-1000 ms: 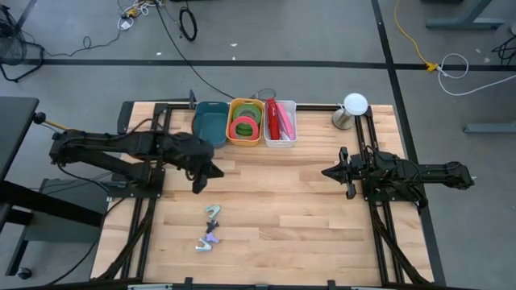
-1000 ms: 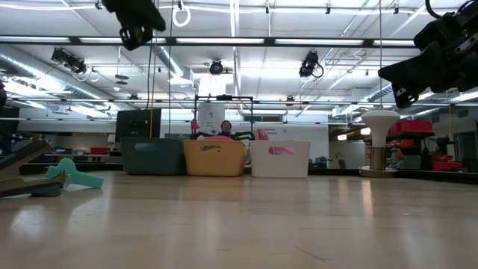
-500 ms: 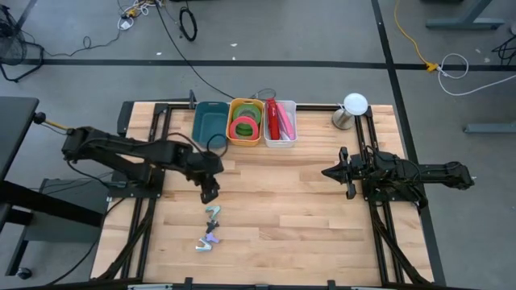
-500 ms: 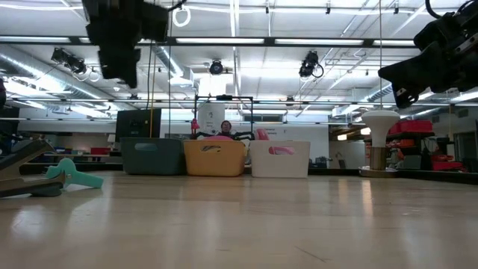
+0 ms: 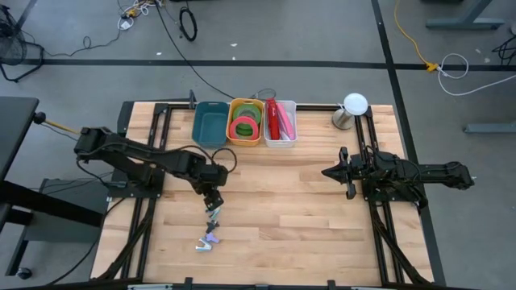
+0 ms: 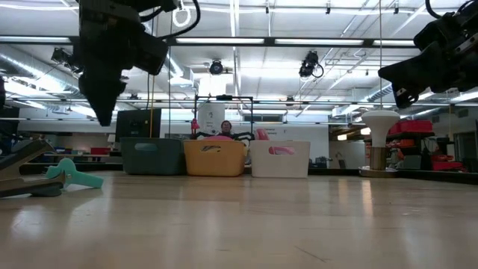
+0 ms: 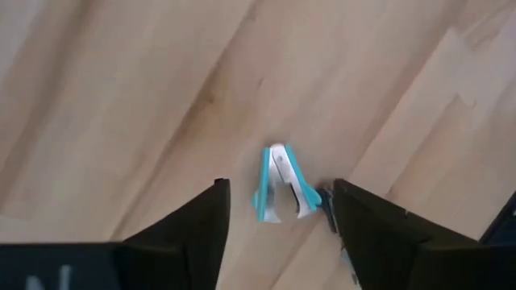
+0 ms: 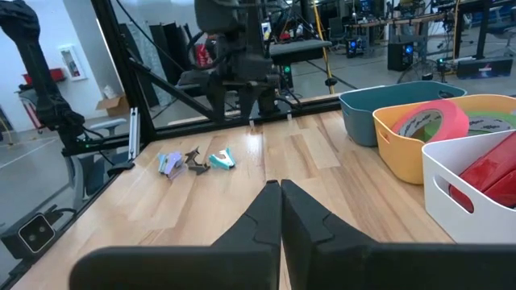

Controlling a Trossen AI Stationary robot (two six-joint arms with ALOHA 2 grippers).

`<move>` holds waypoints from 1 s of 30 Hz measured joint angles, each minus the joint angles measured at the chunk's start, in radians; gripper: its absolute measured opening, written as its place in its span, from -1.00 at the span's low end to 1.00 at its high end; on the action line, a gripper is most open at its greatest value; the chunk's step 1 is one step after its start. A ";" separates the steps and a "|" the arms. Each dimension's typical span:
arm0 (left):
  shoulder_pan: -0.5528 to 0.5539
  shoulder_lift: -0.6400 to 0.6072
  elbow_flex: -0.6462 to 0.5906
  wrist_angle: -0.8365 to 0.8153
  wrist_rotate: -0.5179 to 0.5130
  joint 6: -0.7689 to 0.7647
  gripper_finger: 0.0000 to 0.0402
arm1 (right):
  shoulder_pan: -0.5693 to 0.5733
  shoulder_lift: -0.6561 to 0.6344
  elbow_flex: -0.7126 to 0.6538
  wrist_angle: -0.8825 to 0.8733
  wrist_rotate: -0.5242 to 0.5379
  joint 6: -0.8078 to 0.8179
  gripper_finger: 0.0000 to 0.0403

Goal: Pick and place Stapler, Stapler remover, tape
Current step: Put the top blue staple remover into the blue bin

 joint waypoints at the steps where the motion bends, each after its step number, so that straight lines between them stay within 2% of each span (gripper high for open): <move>1: -0.003 0.012 0.000 0.004 0.016 0.000 0.14 | 0.000 0.000 0.000 0.000 0.000 0.000 -0.97; 4: -0.012 0.047 0.000 0.005 0.056 0.002 0.15 | 0.000 0.000 0.000 0.000 0.000 0.000 -0.97; 18: -0.029 0.176 0.000 0.005 0.120 0.008 0.03 | 0.000 0.000 0.000 0.000 0.000 0.000 -0.97; 30: -0.029 0.191 -0.056 0.008 0.155 0.003 -0.07 | 0.000 0.000 0.000 0.000 0.000 0.000 -0.97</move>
